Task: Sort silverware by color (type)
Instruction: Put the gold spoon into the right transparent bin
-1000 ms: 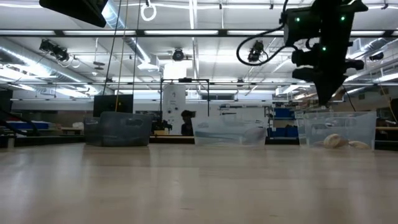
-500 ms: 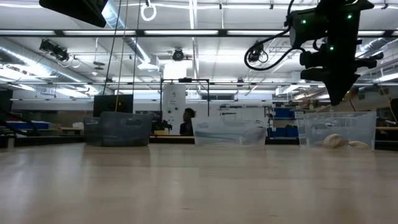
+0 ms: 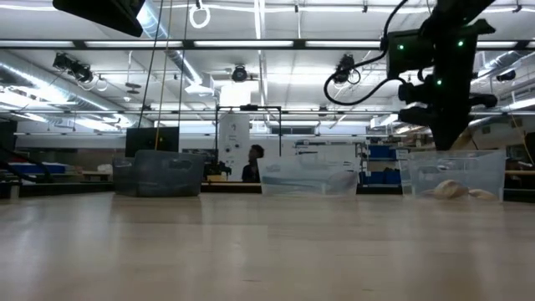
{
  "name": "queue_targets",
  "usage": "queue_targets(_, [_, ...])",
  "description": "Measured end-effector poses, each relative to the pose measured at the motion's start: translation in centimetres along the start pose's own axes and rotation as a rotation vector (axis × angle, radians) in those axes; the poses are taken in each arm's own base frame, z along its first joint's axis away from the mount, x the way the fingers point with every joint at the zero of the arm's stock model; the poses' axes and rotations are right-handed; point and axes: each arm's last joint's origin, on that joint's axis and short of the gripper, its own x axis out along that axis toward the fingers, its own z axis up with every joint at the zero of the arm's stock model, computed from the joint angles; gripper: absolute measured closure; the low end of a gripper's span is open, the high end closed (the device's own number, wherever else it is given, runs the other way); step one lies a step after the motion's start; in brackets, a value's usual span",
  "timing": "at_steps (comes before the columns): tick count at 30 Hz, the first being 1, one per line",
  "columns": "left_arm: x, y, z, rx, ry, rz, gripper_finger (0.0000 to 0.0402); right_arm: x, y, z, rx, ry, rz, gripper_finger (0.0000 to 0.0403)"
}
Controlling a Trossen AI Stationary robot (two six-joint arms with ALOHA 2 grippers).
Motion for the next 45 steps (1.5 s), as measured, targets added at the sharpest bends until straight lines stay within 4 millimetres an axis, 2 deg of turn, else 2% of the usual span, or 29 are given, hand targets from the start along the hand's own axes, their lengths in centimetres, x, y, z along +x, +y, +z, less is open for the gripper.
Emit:
queue_targets(4, [0.0,0.0,0.0,0.0,0.0,0.0,0.0379,1.4,0.3,0.2,-0.048,-0.036,0.036,0.0386])
queue_targets(10, [0.0,0.0,0.0,0.0,0.0,0.0,0.0379,2.3,1.3,0.5,-0.15,-0.123,0.134,0.0386])
queue_targets(24, [0.0,0.0,0.0,0.0,0.001,0.0,0.0379,2.3,1.2,0.5,-0.169,-0.144,0.098,0.0386])
queue_targets(32, [0.0,0.0,0.0,0.0,0.001,0.0,0.0379,1.8,2.1,0.1,-0.315,-0.171,0.17,0.0386])
queue_targets(45, [0.0,0.0,0.0,-0.006,0.001,0.0,0.0379,2.1,1.4,0.1,-0.181,-0.13,0.116,0.0383])
